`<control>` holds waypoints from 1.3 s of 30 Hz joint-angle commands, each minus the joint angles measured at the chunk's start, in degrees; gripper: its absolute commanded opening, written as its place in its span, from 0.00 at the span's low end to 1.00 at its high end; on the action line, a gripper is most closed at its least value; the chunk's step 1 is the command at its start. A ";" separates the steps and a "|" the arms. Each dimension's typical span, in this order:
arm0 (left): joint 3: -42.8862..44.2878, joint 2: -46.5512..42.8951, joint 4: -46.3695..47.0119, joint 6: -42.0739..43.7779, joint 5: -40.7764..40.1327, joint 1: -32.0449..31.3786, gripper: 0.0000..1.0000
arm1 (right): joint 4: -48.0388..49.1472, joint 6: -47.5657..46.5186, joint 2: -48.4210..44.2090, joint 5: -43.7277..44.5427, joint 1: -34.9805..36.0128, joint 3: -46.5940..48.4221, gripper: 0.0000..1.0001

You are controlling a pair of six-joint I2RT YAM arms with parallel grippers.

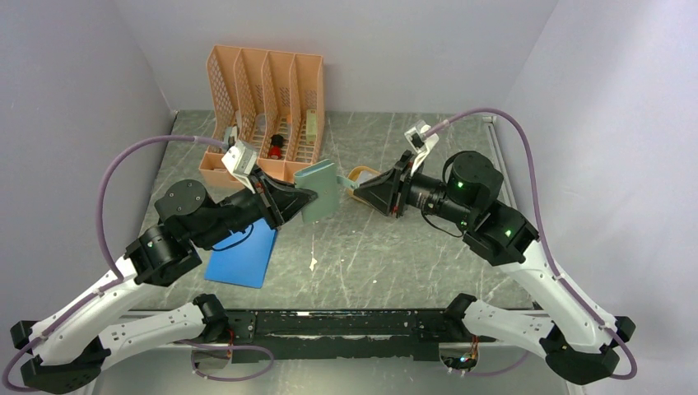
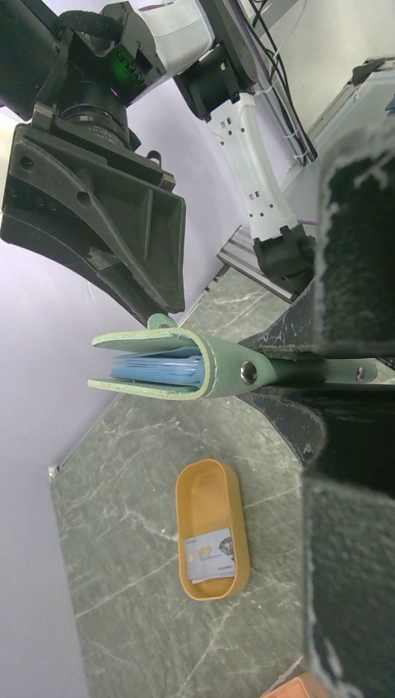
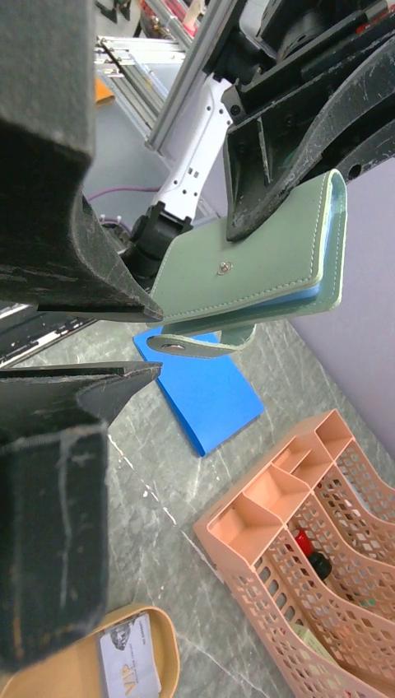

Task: Put the credit cards into the card holder
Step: Close the card holder at the center of the board.

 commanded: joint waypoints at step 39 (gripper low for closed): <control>2.08 -1.36 1.41 0.34 0.53 -0.15 0.05 | 3.43 1.21 0.70 -2.25 0.12 0.30 0.02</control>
